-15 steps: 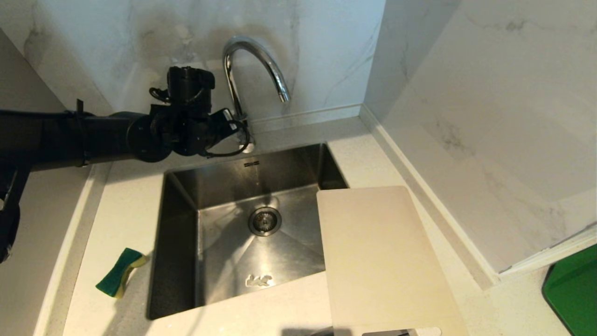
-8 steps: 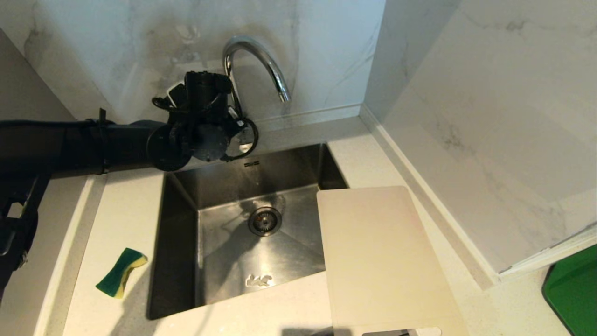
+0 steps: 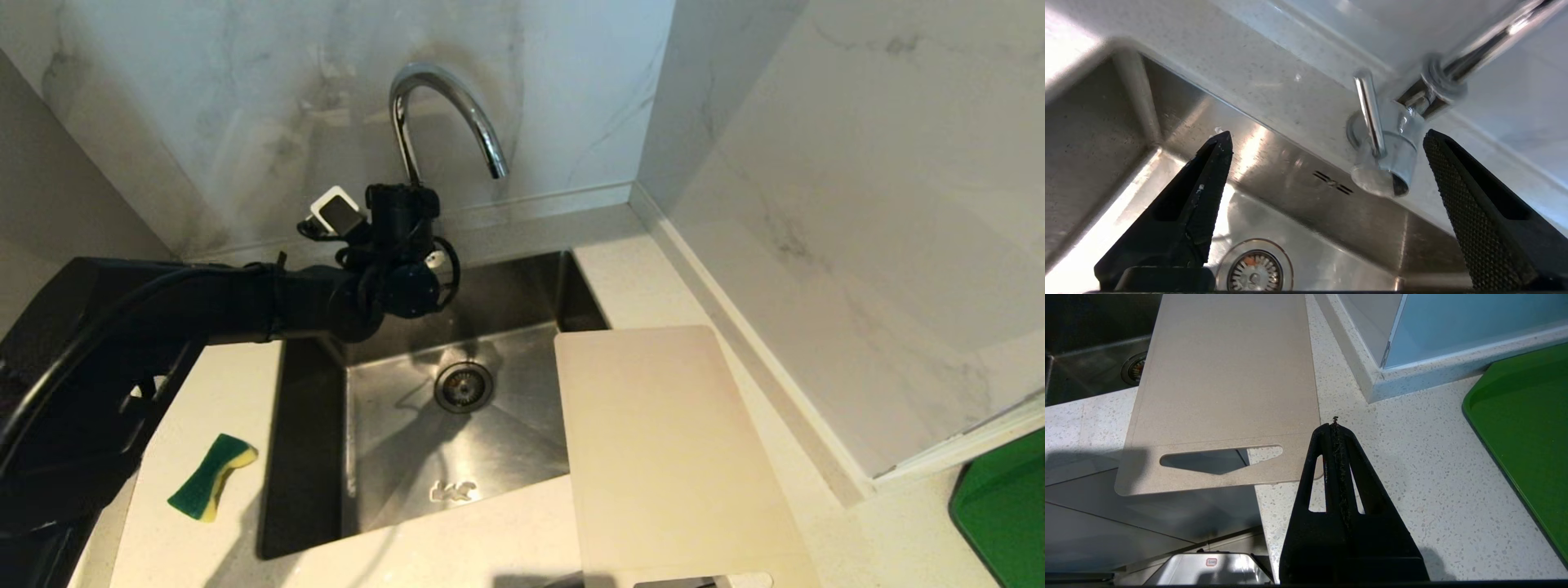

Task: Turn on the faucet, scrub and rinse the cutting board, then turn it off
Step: Turn on the tap

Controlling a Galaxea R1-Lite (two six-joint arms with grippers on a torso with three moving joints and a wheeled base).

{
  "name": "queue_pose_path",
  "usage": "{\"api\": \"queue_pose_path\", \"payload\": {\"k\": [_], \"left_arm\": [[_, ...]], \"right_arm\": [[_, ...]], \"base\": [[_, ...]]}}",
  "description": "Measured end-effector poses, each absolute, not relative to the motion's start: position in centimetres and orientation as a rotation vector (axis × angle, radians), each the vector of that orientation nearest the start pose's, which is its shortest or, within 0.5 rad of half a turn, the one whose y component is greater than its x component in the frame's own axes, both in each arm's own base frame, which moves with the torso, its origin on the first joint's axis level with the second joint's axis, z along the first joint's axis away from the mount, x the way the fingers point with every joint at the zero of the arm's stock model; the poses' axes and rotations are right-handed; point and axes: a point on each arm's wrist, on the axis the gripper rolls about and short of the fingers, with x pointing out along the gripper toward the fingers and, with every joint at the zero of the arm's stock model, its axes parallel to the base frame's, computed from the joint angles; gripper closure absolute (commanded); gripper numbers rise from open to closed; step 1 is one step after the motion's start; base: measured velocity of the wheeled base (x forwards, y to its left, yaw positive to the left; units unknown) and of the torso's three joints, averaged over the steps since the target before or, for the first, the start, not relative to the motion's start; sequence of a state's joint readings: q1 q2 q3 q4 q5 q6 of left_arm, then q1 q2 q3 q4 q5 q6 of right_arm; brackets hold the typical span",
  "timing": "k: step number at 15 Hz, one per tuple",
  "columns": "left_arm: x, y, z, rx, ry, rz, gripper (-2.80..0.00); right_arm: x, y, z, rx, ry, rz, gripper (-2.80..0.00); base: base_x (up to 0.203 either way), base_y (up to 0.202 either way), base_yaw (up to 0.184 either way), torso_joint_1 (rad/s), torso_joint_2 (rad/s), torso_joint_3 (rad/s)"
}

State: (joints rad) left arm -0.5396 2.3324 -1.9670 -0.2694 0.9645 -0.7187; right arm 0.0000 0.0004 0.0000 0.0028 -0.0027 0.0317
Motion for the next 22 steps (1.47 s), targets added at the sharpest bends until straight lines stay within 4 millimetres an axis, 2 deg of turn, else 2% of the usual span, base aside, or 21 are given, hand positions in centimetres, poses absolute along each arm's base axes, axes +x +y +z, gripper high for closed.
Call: {"api": "queue_pose_path", "payload": {"k": [3,11,16,22], "left_arm": [[43.2,-23.6,21.4,-0.643,-0.09,0.427,-2.8],[43.6,-23.4,22.3,-0.631,-0.162,0.399,-2.8],[45.0,-22.6,20.8,-0.591,-0.19,0.415,-2.8],[46.2,-22.7,19.1,-0.539,-0.182,0.375,-2.8]], "right_arm": [[-2.3,0.0,7.5,0.032,0.004,-0.003,0.0],[-2.3,0.0,7.5,0.032,0.003,-0.003,0.0],[-2.3,0.0,7.5,0.032,0.003,-0.003,0.0],[-2.3,0.0,7.5,0.032,0.003,-0.003,0.0]], "base": [[0.0,0.0,0.0,0.0,0.0,0.0],[0.0,0.0,0.0,0.0,0.0,0.0],[0.0,0.0,0.0,0.0,0.0,0.0],[0.0,0.0,0.0,0.0,0.0,0.0]]}}
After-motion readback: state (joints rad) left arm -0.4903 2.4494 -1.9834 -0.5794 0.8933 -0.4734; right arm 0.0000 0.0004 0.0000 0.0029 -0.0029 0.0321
